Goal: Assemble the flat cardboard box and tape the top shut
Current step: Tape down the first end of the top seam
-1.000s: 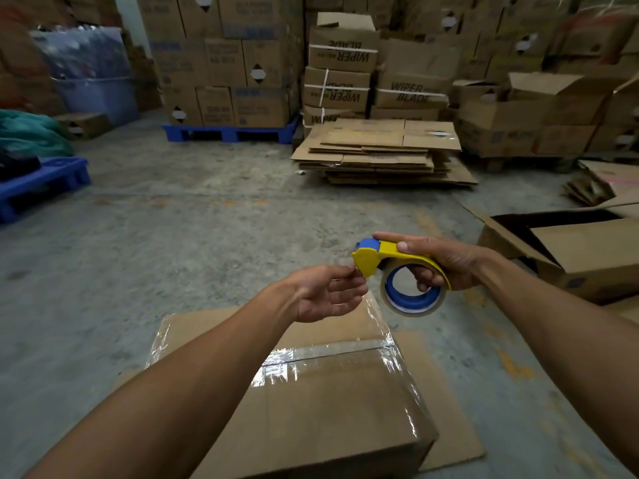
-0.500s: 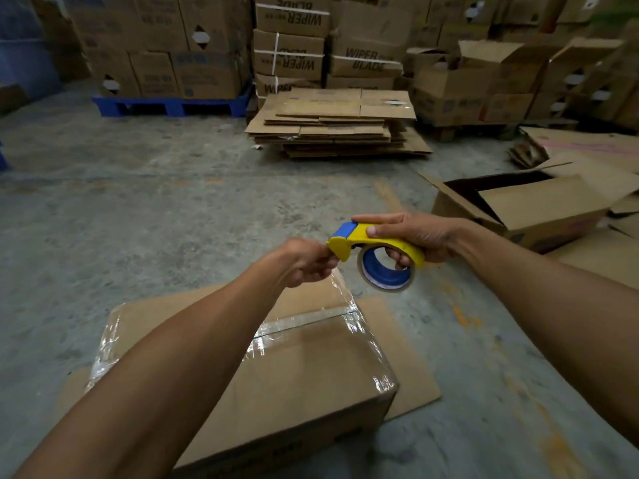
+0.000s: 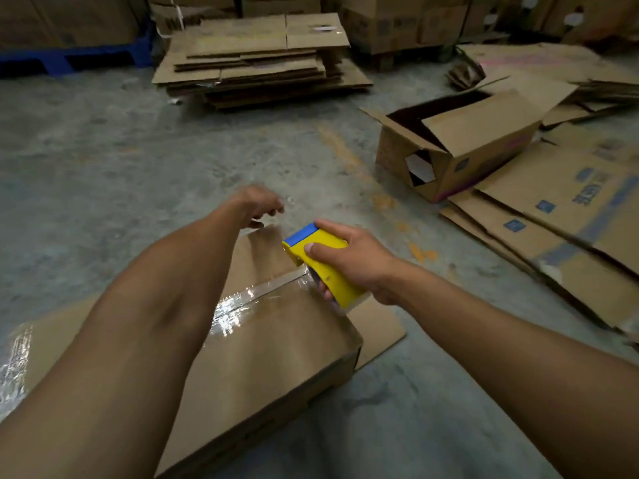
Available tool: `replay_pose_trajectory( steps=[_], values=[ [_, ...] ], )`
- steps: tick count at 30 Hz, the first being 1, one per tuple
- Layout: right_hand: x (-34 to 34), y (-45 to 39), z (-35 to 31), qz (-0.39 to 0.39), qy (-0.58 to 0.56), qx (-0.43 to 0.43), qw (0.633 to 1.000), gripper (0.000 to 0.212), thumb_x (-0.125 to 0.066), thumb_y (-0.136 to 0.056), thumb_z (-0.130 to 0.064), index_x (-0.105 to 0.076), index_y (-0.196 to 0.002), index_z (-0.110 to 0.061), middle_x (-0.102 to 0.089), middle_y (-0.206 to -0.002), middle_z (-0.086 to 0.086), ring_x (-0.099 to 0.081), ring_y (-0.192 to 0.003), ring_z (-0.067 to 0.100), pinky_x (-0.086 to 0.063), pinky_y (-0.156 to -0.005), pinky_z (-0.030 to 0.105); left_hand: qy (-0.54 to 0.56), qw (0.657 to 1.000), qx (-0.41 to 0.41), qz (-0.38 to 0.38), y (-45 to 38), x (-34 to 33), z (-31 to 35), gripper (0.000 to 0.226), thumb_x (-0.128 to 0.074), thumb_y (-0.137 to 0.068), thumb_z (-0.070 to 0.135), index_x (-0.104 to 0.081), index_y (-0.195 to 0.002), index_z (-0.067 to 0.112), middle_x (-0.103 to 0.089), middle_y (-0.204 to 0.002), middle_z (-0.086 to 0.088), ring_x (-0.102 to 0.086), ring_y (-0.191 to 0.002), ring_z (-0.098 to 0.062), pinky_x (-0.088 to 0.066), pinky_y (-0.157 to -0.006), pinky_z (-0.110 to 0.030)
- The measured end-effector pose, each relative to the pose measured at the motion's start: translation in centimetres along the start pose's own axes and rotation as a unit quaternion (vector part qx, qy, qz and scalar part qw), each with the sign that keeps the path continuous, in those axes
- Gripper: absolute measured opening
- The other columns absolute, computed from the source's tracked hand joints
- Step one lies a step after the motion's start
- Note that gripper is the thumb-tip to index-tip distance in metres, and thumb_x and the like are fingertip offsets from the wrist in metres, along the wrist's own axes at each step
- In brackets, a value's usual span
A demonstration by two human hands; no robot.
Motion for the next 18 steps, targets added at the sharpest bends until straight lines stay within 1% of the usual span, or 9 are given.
replay_pose_trajectory(
  steps=[2, 4, 5, 7, 9, 11, 13, 16, 18],
  values=[
    [-0.6, -0.4, 0.9, 0.022, -0.002, -0.011, 1.000, 0.063, -0.068, -0.090, -0.020, -0.041, -0.145, -0.035, -0.062, -0.083, 0.016, -0.058, -0.048, 0.028, -0.052, -0.043, 0.030, -0.034, 0.999, -0.039, 0.007, -1.0, -1.3, 0.0, 0.015, -0.053, -0.094, 0.014, -0.063, -0.083, 0.013, -0.048, -0.073, -0.003, -0.042, -0.068, -0.017, -0.036, -0.055, -0.025],
    [-0.8, -0.9, 1.2, 0.028, -0.005, -0.014, 1.000, 0.062, -0.068, -0.090, -0.021, -0.042, -0.145, -0.036, -0.060, -0.089, 0.018, -0.058, -0.050, 0.028, -0.052, -0.044, 0.031, -0.044, 0.996, -0.071, 0.040, -2.2, -1.5, -0.6, 0.013, -0.056, -0.092, 0.012, -0.067, -0.086, 0.010, -0.049, -0.070, -0.007, -0.045, -0.070, -0.021, -0.033, -0.050, -0.023],
    [-0.8, -1.1, 1.2, 0.028, -0.007, -0.013, 0.999, 0.062, -0.068, -0.090, -0.021, -0.042, -0.145, -0.036, -0.060, -0.090, 0.018, -0.058, -0.050, 0.028, -0.052, -0.043, 0.030, -0.042, 0.994, -0.084, 0.056, -2.8, -1.5, -1.1, 0.014, -0.057, -0.092, 0.012, -0.068, -0.084, 0.010, -0.050, -0.070, -0.008, -0.045, -0.068, -0.020, -0.032, -0.049, -0.022],
    [-1.1, -1.5, 1.1, 0.024, -0.013, -0.013, 1.000, 0.062, -0.068, -0.090, -0.021, -0.042, -0.145, -0.035, -0.060, -0.085, 0.017, -0.056, -0.047, 0.026, -0.050, -0.041, 0.028, -0.029, 0.992, -0.095, 0.074, -3.5, -1.4, -2.2, 0.019, -0.059, -0.092, 0.014, -0.064, -0.074, 0.012, -0.051, -0.066, -0.006, -0.043, -0.062, -0.017, -0.030, -0.048, -0.020],
    [-1.6, -1.9, 1.2, 0.019, -0.019, -0.015, 1.000, 0.063, -0.068, -0.091, -0.019, -0.041, -0.145, -0.035, -0.060, -0.076, 0.016, -0.056, -0.044, 0.025, -0.050, -0.040, 0.027, -0.024, 0.991, -0.096, 0.090, -4.0, -1.2, -3.2, 0.018, -0.060, -0.092, 0.017, -0.065, -0.075, 0.013, -0.050, -0.063, -0.004, -0.041, -0.057, -0.016, -0.030, -0.048, -0.022],
    [-2.0, -2.3, 1.3, 0.016, -0.011, -0.018, 1.000, 0.064, -0.068, -0.091, -0.019, -0.040, -0.146, -0.034, -0.061, -0.072, 0.015, -0.056, -0.044, 0.025, -0.052, -0.042, 0.029, -0.021, 0.991, -0.093, 0.098, -4.3, -1.0, -4.1, 0.016, -0.061, -0.092, 0.018, -0.065, -0.078, 0.013, -0.049, -0.061, -0.003, -0.041, -0.054, -0.014, -0.031, -0.047, -0.023],
    [-2.2, -2.6, 1.4, 0.015, -0.002, -0.022, 1.000, 0.065, -0.068, -0.091, -0.018, -0.040, -0.147, -0.033, -0.062, -0.070, 0.015, -0.057, -0.044, 0.025, -0.053, -0.042, 0.030, -0.011, 0.991, -0.080, 0.103, -4.5, -1.0, -4.8, 0.018, -0.061, -0.092, 0.020, -0.064, -0.075, 0.015, -0.048, -0.059, -0.004, -0.042, -0.049, -0.016, -0.030, -0.042, -0.020],
    [-2.4, -2.8, 1.2, 0.014, 0.002, -0.024, 1.000, 0.064, -0.067, -0.091, -0.017, -0.040, -0.147, -0.032, -0.062, -0.066, 0.014, -0.056, -0.042, 0.025, -0.053, -0.042, 0.030, 0.002, 0.992, -0.069, 0.108, -4.5, -1.1, -5.3, 0.018, -0.059, -0.092, 0.021, -0.063, -0.076, 0.015, -0.045, -0.055, -0.005, -0.039, -0.044, -0.019, -0.023, -0.029, -0.013],
    [-2.4, -2.9, 1.1, 0.014, -0.001, -0.025, 1.000, 0.063, -0.067, -0.091, -0.016, -0.040, -0.147, -0.031, -0.061, -0.063, 0.013, -0.056, -0.039, 0.023, -0.051, -0.040, 0.028, 0.008, 0.992, -0.071, 0.106, -4.6, -1.3, -5.3, 0.019, -0.059, -0.093, 0.020, -0.062, -0.075, 0.015, -0.045, -0.055, -0.005, -0.038, -0.046, -0.017, -0.023, -0.028, -0.013]
  ],
)
Point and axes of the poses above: each hand's wrist, its own y-axis away from the middle knuckle, its own x-axis out of the back of the hand, z = x × y, the point moved 1 cm from there along -y, towards the middle knuckle
